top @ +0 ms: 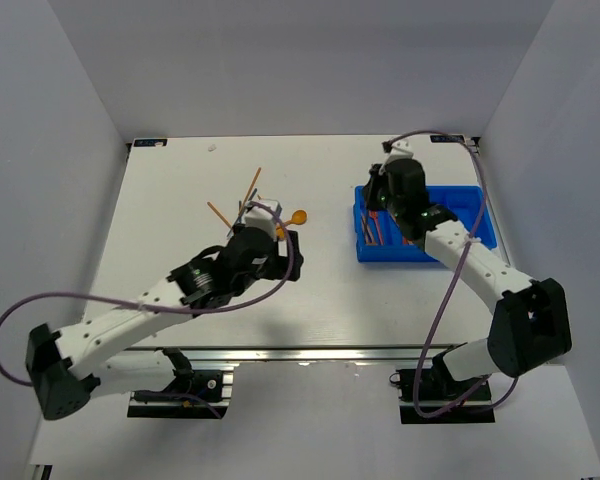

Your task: Sort the eating utensils into containers

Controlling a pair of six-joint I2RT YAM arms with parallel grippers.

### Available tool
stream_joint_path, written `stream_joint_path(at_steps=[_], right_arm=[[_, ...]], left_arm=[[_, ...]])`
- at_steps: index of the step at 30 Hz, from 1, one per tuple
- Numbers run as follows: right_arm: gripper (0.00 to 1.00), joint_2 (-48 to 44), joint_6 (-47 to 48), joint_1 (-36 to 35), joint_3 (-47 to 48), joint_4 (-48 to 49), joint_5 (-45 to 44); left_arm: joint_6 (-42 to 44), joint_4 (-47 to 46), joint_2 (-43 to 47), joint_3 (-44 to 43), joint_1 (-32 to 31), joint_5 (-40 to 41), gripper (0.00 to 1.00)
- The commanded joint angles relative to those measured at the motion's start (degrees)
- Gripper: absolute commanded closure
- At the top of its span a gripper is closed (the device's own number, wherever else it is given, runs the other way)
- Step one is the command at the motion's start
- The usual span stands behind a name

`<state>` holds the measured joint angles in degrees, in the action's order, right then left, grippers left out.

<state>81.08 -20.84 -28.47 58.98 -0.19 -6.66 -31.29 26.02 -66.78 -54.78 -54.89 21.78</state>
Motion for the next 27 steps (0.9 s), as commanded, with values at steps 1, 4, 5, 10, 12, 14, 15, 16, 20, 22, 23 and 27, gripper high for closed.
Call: stream_joint_path(at_steps=[1, 4, 5, 10, 12, 14, 15, 16, 20, 22, 23, 27], right_arm=[[1.00, 1.3, 17.3, 5.1, 5.4, -8.4, -7.4], [1.00, 3.8, 22.7, 7.7, 8.6, -6.9, -9.9], [1.00, 5.7, 23.9, 8.1, 9.7, -6.1, -12.7], [1.00, 14.1, 30.2, 11.7, 15.0, -6.5, -15.8], [1.00, 16.3, 31.1, 12.4, 15.0, -6.3, -13.6], [1.00, 16.9, 31.2, 12.6, 13.6, -4.7, -12.1], [1.00, 16.9, 31.0, 12.6, 12.1, -4.0, -12.2], [0.99, 16.9, 30.7, 12.6, 11.5, -3.7, -12.9], [0.71, 16.2, 27.1, 12.8, 10.9, -5.5, -12.8], [0.48, 15.4, 25.8, 12.8, 10.4, -6.1, -12.3], [0.30, 14.6, 25.3, 13.0, 10.1, -6.3, -11.9], [0.11, 12.4, 23.4, 13.0, 10.0, -8.0, -11.5]], left_arm=[[3.9, 4.6, 7.2, 3.2, -0.2, 3.9, 0.02], [4.5, 5.4, 9.0, 6.5, -0.2, 5.6, 0.02], [4.4, 5.5, 9.1, 7.1, -0.2, 5.7, 0.02], [4.0, 7.7, 9.7, 7.4, -0.2, 7.9, 0.02], [3.7, 7.6, 10.9, 7.6, -0.2, 8.2, 0.02], [3.4, 7.6, 11.6, 7.8, -0.2, 8.5, 0.02], [3.3, 7.7, 12.3, 7.9, -0.2, 9.4, 0.02], [2.7, 8.2, 12.6, 7.8, -0.2, 10.1, 0.02], [1.4, 9.5, 13.4, 7.8, -0.2, 14.1, 0.02], [1.0, 9.8, 13.3, 7.7, -0.2, 15.2, 0.02], [0.9, 10.0, 13.3, 7.6, -0.2, 15.4, 0.02], [0.7, 10.1, 13.2, 7.6, -0.2, 15.9, 0.02]])
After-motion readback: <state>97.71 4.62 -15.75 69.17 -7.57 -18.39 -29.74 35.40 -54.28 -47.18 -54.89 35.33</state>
